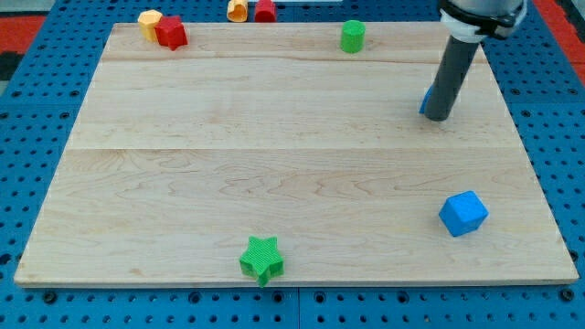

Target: Slide the blue triangle left a bit

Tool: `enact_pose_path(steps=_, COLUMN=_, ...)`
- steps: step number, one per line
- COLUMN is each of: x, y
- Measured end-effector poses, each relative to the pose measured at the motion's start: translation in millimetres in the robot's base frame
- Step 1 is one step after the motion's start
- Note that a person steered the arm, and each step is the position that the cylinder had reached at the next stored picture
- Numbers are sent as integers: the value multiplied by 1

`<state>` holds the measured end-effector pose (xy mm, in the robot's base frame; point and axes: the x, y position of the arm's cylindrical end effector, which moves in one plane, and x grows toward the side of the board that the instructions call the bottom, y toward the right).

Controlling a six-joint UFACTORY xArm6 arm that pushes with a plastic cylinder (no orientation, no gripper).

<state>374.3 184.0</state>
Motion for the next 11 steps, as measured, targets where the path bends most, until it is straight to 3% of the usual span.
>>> enact_pose_path(steps=2, x=-50, y=25)
enact_pose_path(steps=4, x=-69, y=94)
enact_pose_path(steps=7, x=-86, y=-16)
enact_pose_path(steps=8, x=-74, y=23)
enact_pose_path(steps=11, x=-59, y=-41)
